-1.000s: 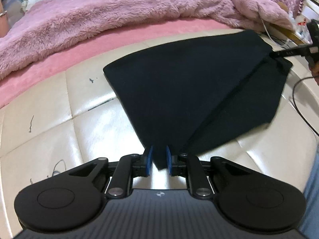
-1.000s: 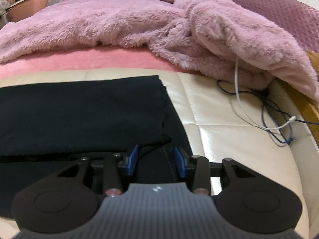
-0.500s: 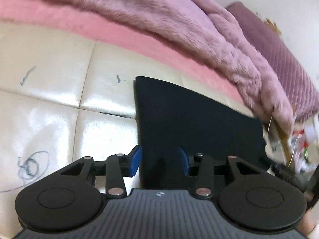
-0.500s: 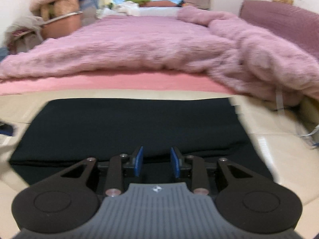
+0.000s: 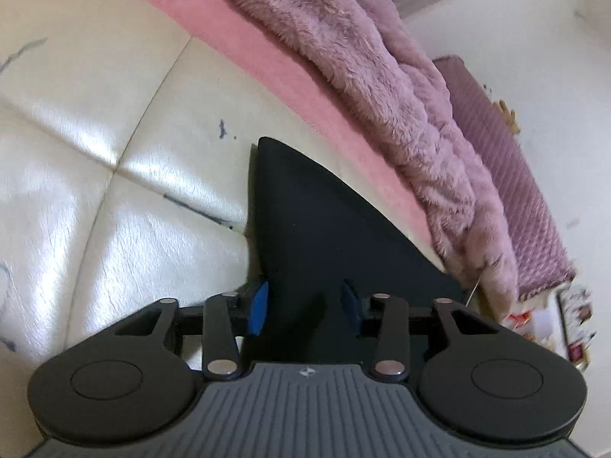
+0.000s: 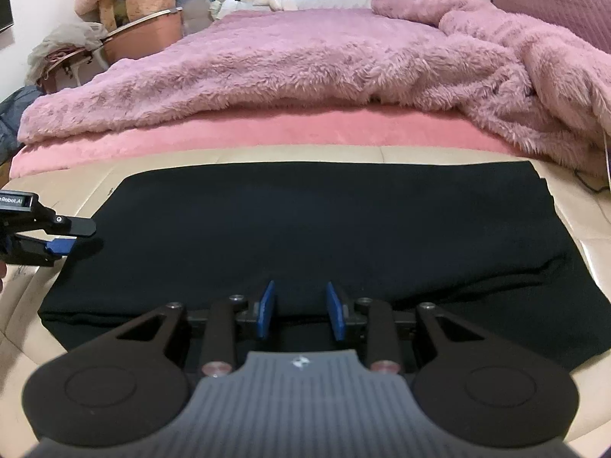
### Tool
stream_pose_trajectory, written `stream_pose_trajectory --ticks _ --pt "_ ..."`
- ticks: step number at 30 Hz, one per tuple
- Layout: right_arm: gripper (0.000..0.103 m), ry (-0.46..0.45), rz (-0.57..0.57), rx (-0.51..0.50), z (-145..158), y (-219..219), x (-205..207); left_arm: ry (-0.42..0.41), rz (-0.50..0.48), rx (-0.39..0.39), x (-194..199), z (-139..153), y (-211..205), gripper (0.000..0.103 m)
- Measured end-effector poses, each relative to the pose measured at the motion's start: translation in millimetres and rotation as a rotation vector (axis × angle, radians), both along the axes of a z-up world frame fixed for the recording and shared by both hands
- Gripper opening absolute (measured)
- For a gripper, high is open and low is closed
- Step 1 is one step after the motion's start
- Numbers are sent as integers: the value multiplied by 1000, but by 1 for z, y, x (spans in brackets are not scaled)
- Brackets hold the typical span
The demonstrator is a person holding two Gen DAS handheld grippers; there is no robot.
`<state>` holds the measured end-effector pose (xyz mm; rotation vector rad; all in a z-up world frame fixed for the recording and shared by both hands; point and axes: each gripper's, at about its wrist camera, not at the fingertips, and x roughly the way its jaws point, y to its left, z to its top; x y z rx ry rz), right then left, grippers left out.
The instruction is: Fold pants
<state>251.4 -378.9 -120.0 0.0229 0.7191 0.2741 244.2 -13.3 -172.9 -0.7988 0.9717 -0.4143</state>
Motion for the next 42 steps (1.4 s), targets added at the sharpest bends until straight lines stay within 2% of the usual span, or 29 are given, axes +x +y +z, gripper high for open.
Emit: stream_pose_trajectory --ticks 1,2,3,6,9,12,16,23,27,32,37,42 --pt "26 4 -1 -7 0 2 1 16 2 -4 1 -1 1 21" --pt "26 8 0 -14 0 2 0 34 12 -5 1 -2 4 16" --pt "27 14 2 -27 0 5 1 48 16 -19 1 -3 7 13" --pt "27 24 20 -61 3 10 0 41 40 31 -6 5 11 8" --pt "27 42 57 -104 3 20 -1 58 62 42 -15 11 22 7" --pt "27 72 104 -133 3 35 -4 65 77 88 -28 21 40 7" --pt "29 110 182 -167 -3 72 -24 110 106 123 -49 32 79 7" --pt "31 152 253 -136 -2 144 -64 126 142 196 -78 59 147 7" --pt "31 193 335 -100 -3 189 -88 92 143 274 -88 84 181 7" --pt "28 184 440 -63 -1 228 -109 47 145 364 -94 116 203 7" --pt "29 115 427 -48 15 215 -119 -23 141 372 -95 152 201 7" --pt "30 92 277 -57 24 154 -115 -66 90 376 -85 187 170 7"
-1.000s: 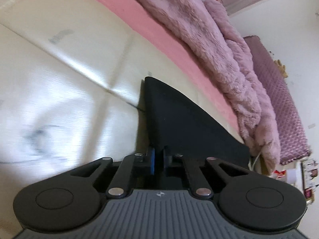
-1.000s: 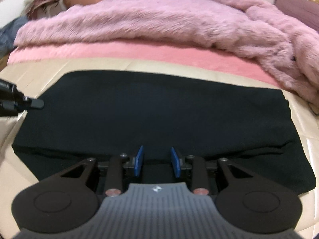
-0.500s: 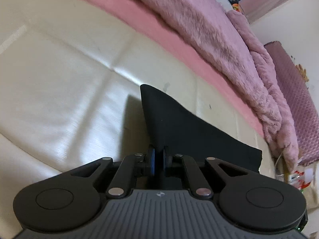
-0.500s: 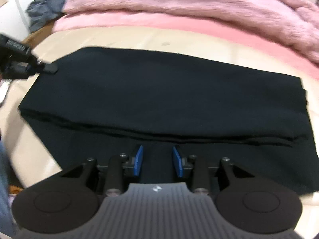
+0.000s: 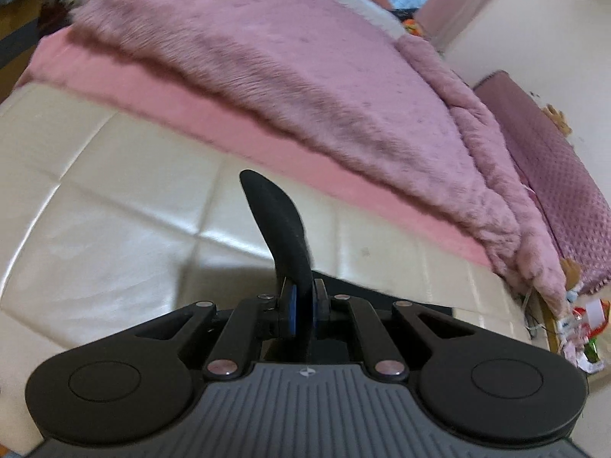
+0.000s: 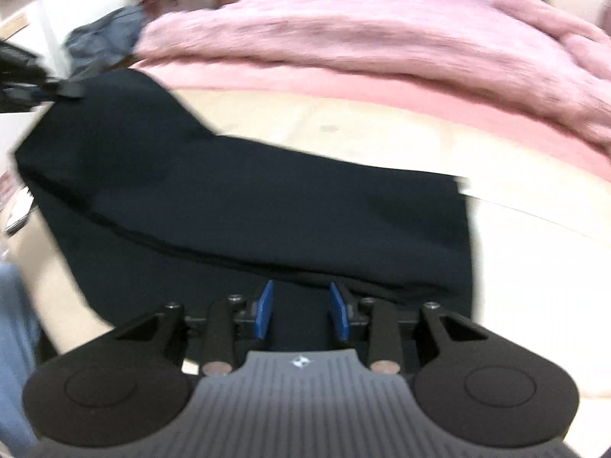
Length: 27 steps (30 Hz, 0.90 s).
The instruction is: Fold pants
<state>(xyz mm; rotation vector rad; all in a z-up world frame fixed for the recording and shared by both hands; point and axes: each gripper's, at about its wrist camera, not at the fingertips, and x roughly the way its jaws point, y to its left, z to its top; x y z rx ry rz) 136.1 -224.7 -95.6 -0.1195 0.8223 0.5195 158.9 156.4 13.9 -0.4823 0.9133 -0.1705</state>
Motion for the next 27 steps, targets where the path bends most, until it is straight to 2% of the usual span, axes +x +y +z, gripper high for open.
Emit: stream_pose_trajectory --ticks 6,12,19,23,27 --pt "30 3 -134 8 0 -68 8 1 -56 -8 12 34 -52 7" --pt "30 8 -170 52 -6 -83 13 18 -102 8 26 44 -121 7" --pt "24 20 -152 86 -10 -85 24 66 -164 26 41 23 -199 7" --pt "10 62 -160 107 -18 -89 30 117 -215 34 52 3 -236 7" --pt "6 108 -156 119 -30 -92 37 183 -264 36 63 -23 -266 7"
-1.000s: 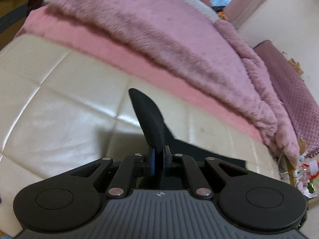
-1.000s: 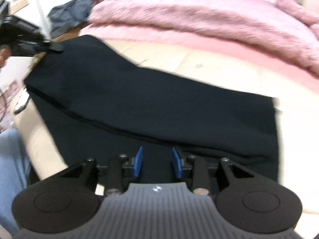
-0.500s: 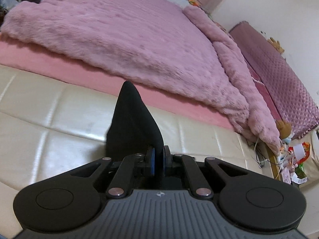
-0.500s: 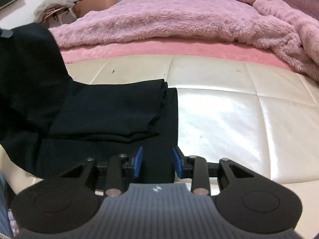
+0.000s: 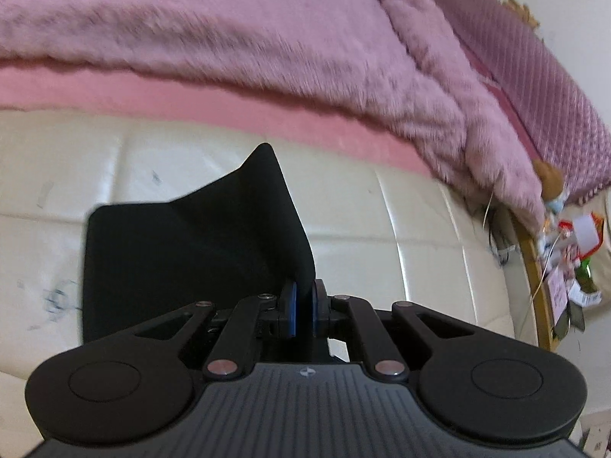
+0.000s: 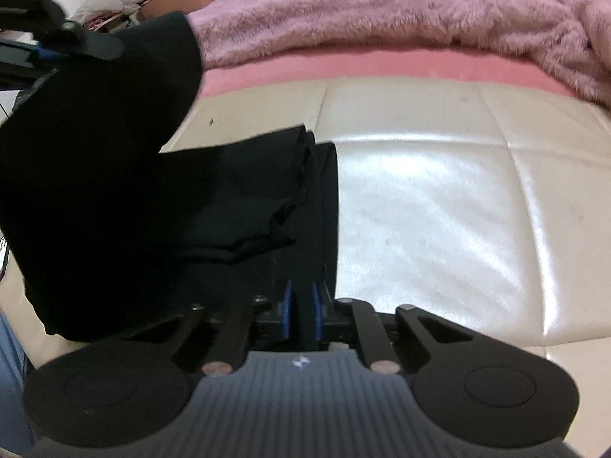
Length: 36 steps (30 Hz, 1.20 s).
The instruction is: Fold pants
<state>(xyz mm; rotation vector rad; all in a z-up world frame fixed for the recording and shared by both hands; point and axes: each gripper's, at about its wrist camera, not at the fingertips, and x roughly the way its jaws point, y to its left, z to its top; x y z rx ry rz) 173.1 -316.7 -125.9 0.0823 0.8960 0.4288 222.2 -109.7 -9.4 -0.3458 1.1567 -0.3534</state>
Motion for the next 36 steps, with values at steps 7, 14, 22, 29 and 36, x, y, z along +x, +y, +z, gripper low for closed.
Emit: stream_pose_trajectory --ticks 7,14,22,29,36 --pt "6 16 1 21 -4 -2 7 124 -21 -34 20 -57 -27 7" --pt "10 21 -2 3 -3 -1 10 170 -37 -119 26 -76 -26 18" --pt "12 -3 -39 64 21 -7 0 7 -19 -112 4 -42 20 23" --pt "26 45 -93 242 24 -9 9 -29 71 -94 -21 -44 81 23" --pt "10 125 -184 340 7 -10 39 2 169 -124 -40 -59 128 23"
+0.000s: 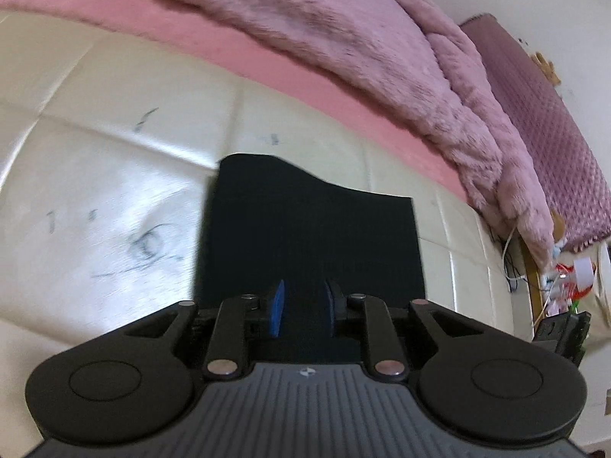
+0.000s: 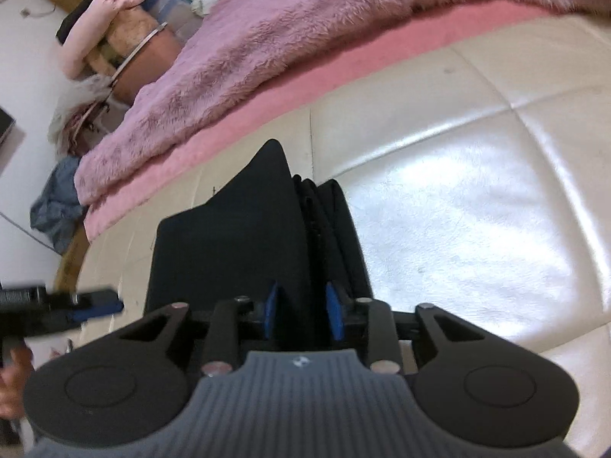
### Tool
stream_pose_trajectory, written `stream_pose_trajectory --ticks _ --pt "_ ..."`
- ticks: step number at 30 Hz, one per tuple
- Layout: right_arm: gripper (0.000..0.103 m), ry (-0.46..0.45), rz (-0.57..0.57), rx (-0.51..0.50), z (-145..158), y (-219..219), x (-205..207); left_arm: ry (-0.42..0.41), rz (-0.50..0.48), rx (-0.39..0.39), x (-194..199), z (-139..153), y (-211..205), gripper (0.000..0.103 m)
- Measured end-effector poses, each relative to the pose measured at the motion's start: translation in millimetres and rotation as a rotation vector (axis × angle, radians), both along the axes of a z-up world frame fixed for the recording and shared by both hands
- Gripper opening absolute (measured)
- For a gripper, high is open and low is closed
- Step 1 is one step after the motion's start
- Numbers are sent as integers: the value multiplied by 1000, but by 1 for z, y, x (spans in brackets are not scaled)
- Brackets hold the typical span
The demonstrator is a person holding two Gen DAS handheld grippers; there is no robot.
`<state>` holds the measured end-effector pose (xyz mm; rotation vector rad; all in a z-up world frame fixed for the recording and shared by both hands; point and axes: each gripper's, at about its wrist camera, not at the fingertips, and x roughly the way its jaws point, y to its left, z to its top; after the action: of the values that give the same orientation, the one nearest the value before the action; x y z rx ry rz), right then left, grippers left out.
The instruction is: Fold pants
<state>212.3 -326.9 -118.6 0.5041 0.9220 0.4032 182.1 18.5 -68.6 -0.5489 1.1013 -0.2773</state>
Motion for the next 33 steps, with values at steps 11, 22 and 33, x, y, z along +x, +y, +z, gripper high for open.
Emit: stream_pose_trajectory --ticks 11,22,33 --pt "2 -156 101 4 91 25 -23 -23 26 -1 -5 -5 15 23" --pt "2 5 -11 -178 23 2 -4 -97 -63 127 23 -12 -17 23" --pt "2 -18 -31 -199 -10 1 -5 -96 -46 247 80 -49 -32 6"
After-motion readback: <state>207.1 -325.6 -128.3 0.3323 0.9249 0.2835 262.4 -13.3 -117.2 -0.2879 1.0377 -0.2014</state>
